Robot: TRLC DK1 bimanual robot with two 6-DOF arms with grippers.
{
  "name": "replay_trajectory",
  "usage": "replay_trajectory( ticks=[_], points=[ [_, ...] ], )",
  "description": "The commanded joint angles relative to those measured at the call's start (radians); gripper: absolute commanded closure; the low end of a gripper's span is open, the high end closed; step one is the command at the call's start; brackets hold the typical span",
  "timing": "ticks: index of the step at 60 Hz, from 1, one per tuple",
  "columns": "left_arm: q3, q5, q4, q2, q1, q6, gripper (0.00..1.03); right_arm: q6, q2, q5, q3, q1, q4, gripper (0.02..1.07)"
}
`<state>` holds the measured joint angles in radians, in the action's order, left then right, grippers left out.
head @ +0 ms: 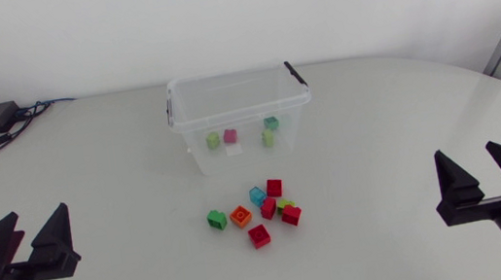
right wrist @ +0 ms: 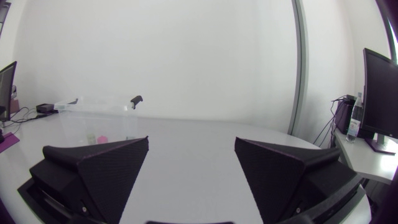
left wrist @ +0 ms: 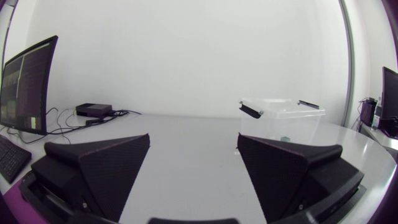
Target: Pick up the duplo bricks and place them in the container
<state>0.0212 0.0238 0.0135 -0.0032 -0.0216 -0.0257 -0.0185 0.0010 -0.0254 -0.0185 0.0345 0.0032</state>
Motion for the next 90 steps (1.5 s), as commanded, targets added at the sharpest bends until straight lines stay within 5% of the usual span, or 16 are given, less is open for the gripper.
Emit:
replay_trajectory(
  ticks=[1,22,29,32,39,59,77,90],
  points=[
    [0.043,-0.007,0.016,-0.006,0.014,0.009,0.06,0.014,0.005,0.002,-0.034,0.018,0.009,0.07],
    [0.333,-0.007,0.055,0.399,0.106,-0.010,0.06,0.000,0.513,0.001,-0.314,0.059,0.113,0.07],
    [0.563,-0.005,0.232,0.674,0.137,0.024,0.07,0.002,0.611,-0.004,-0.383,0.088,0.093,0.07],
    [0.707,-0.005,0.398,0.844,0.173,0.047,0.07,0.003,0.649,-0.010,-0.406,0.107,0.067,0.07],
    [0.842,-0.005,0.540,1.043,0.210,0.053,0.07,0.012,0.732,-0.008,-0.445,0.131,0.009,0.07],
    [0.888,-0.021,0.552,1.411,0.416,0.067,0.07,-0.005,0.992,0.008,-0.598,0.176,-0.301,0.07],
    [1.017,-0.032,0.516,1.707,0.566,0.026,0.14,-0.100,1.127,0.055,-0.640,0.258,-0.430,0.07],
    [1.065,0.038,0.476,1.833,0.621,-0.006,0.22,-0.118,1.153,0.056,-0.637,0.298,-0.430,0.07]
  ],
)
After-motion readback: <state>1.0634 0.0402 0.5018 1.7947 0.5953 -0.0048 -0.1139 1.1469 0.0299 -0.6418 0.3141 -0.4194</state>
